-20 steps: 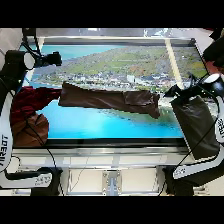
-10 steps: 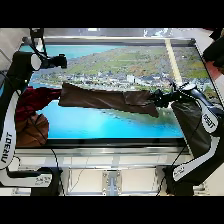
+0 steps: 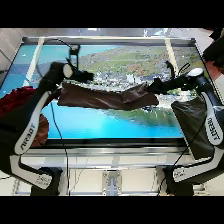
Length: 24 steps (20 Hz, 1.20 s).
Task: Fold the shirts.
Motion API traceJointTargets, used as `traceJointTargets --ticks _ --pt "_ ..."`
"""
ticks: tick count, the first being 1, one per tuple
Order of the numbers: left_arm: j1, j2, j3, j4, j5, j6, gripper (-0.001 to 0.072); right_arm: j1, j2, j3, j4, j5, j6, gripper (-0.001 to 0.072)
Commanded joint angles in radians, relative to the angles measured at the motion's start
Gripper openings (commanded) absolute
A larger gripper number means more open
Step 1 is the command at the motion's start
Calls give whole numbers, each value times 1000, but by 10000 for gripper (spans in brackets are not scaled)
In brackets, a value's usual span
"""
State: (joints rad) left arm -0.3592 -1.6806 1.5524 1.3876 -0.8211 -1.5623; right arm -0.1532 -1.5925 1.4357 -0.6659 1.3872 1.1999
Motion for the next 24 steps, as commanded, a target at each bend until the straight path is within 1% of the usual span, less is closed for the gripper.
traceJointTargets --ticks 1,3,4,6,8,9,11,13,15,17,20,21,22,23,24 --pt "-137 -120 0 -267 -33 150 10 5 154 26 3 81 76 13" --pt "-214 -174 0 -386 -32 228 10 13 222 26 3 98 102 12" --pt "-249 -196 0 -416 -31 244 10 21 252 27 2 98 118 12" --pt "-292 -217 0 -422 -21 244 11 43 286 36 -1 98 139 12" --pt "-285 -198 4 -419 -3 243 11 67 296 57 -6 97 153 12" --pt "-259 -175 10 -418 -3 244 10 81 296 68 -19 90 155 12" --pt "-171 -91 14 -372 -8 243 10 113 296 75 -50 37 194 11" --pt "-51 13 14 -306 -42 243 11 170 286 75 -79 -53 206 11" --pt "85 113 14 -288 -101 243 11 268 254 75 -73 -176 207 10" --pt "218 202 14 -288 -167 243 10 402 201 75 -66 -344 206 10" --pt "364 287 14 -288 -261 243 11 625 95 75 -12 -630 203 14" --pt "399 305 14 -288 -288 243 11 698 63 75 5 -751 203 67" --pt "432 318 14 -288 -313 244 11 756 42 75 14 -859 203 302" --pt "459 325 14 -288 -331 244 11 806 33 75 15 -958 202 581" --pt "477 327 14 -288 -344 244 11 834 35 77 4 -1027 197 644"
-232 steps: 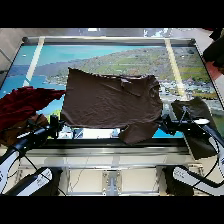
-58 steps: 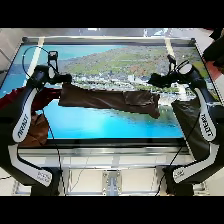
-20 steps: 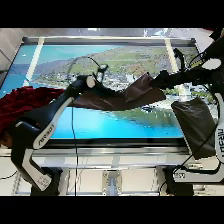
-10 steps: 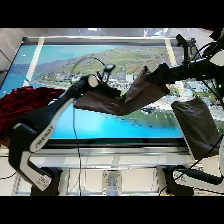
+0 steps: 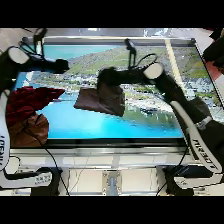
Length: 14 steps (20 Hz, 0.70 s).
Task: Fold the shirts.
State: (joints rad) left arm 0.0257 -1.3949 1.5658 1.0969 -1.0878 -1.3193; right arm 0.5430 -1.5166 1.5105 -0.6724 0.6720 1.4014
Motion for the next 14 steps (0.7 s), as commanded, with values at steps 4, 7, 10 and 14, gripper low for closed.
traceJointTargets --ticks 4,7,10,14 --pt "108 39 -2 2 -95 1 10 71 -40 108 -148 -210 -7 620" --pt "101 39 -2 3 -96 5 10 -114 -40 191 -371 143 16 602" --pt "101 37 -2 3 -96 5 10 -329 -50 167 -627 512 212 602" --pt "100 15 -2 2 -95 4 10 -473 -80 -74 -449 458 262 604"
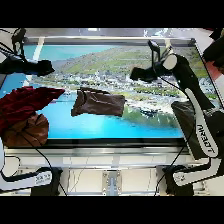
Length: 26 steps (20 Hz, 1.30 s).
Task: Fold the shirts.
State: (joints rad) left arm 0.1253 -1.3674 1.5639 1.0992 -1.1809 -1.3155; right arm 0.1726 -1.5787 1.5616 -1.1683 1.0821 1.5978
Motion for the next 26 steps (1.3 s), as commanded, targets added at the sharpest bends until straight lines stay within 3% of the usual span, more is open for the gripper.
traceJointTargets --ticks 1,5,13,16,17,18,21,23,26 --pt "1 -20 -1 0 -3 0 10 -102 -35 -185 131 -15 64 603" --pt "1 -35 -21 0 -2 0 10 -69 -166 -260 496 -52 -96 606" --pt "1 -45 -50 0 -2 5 11 127 -267 -255 652 -192 -168 593" --pt "1 -45 -50 0 -2 23 10 177 -267 -253 734 -227 -177 288" --pt "1 -45 -50 0 -2 23 10 184 -267 -243 747 -229 -177 123" --pt "1 -45 -50 0 -2 23 10 184 -266 -218 753 -217 -179 18" --pt "1 -45 -50 0 -3 23 10 134 -222 -77 684 -163 -179 13" --pt "1 -45 -50 0 -2 23 10 53 -162 43 542 -89 -165 13" --pt "1 -45 -50 -1 -3 23 10 -117 -32 163 222 77 -1 13"
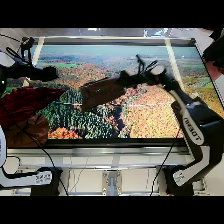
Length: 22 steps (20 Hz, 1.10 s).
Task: Fold the shirts.
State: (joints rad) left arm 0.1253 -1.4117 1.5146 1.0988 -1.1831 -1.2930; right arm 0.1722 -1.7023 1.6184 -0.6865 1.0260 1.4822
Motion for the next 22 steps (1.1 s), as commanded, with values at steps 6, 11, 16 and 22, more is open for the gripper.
traceJointTargets --ticks 6,11,16,22 --pt "1 0 0 0 0 0 10 -515 390 83 -629 436 185 12" --pt "-1 0 0 -12 -2 -1 10 -898 707 -251 -686 499 110 11" --pt "-8 0 0 -63 -15 -1 10 -1314 983 -800 -706 329 -2 12" --pt "-7 -5 0 -119 -13 0 11 -1475 989 -803 -574 264 -12 279"
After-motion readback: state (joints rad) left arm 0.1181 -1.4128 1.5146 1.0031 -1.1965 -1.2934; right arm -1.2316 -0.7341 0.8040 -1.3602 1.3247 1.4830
